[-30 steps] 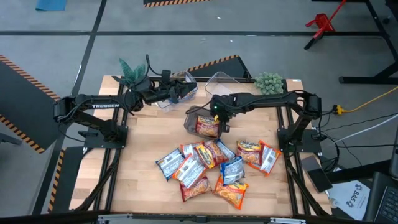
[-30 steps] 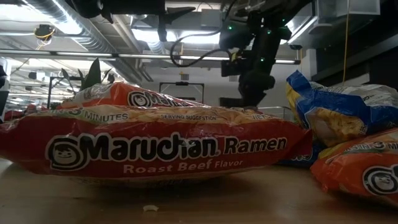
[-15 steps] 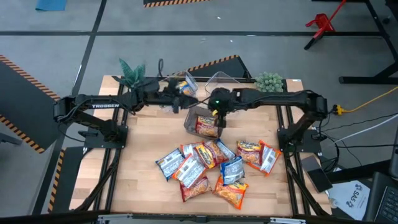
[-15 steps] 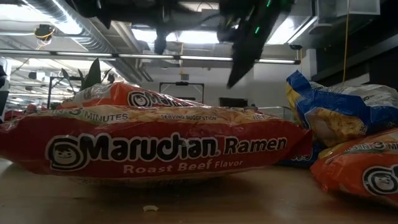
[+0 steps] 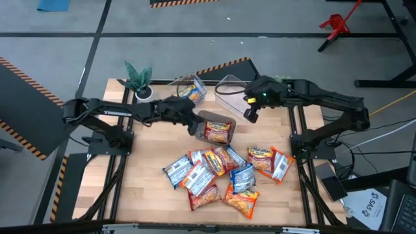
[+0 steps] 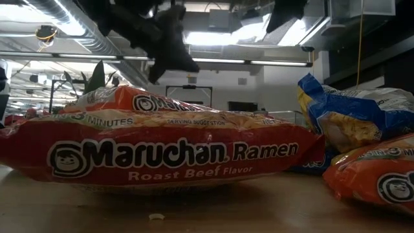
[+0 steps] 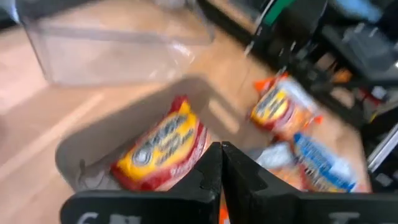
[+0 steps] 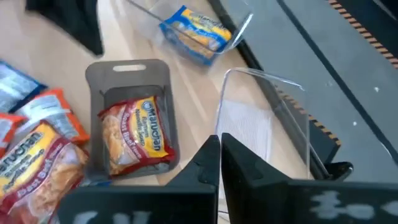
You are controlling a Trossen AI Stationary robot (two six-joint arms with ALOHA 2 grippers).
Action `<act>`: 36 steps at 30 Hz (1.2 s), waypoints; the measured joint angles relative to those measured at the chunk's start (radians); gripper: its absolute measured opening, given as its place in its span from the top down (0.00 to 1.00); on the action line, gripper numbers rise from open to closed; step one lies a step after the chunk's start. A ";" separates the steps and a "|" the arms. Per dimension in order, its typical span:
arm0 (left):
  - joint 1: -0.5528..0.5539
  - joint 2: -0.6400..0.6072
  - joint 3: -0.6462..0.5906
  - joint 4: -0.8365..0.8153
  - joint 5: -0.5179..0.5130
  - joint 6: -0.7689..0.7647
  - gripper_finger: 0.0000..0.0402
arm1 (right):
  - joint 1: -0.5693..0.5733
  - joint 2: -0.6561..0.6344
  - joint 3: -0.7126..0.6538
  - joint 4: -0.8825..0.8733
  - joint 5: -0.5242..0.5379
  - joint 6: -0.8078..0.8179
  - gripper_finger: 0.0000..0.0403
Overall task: Sort Maruchan noodles
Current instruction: Adjust the gray bin on the table
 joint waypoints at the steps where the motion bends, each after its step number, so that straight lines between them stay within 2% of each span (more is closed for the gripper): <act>1: -0.010 0.020 0.000 -0.005 -0.007 0.006 1.00 | 0.000 -0.001 -0.001 -0.001 0.001 0.004 1.00; 7: -0.046 0.082 0.000 -0.094 -0.131 0.008 1.00 | 0.000 0.007 -0.002 -0.010 -0.003 0.020 1.00; 14: -0.076 0.082 0.000 -0.286 -0.280 0.008 1.00 | 0.000 0.014 -0.055 0.008 -0.026 0.027 1.00; 23: -0.076 0.082 0.000 -0.289 -0.277 -0.018 1.00 | 0.000 0.015 -0.202 0.144 -0.162 0.028 1.00; 30: -0.090 0.073 0.001 -0.085 -0.242 -0.002 1.00 | 0.047 0.015 -0.404 0.165 -0.287 0.112 1.00; 36: -0.079 0.082 0.001 -0.074 -0.242 -0.002 1.00 | 0.127 0.015 -0.574 0.398 -0.375 0.158 1.00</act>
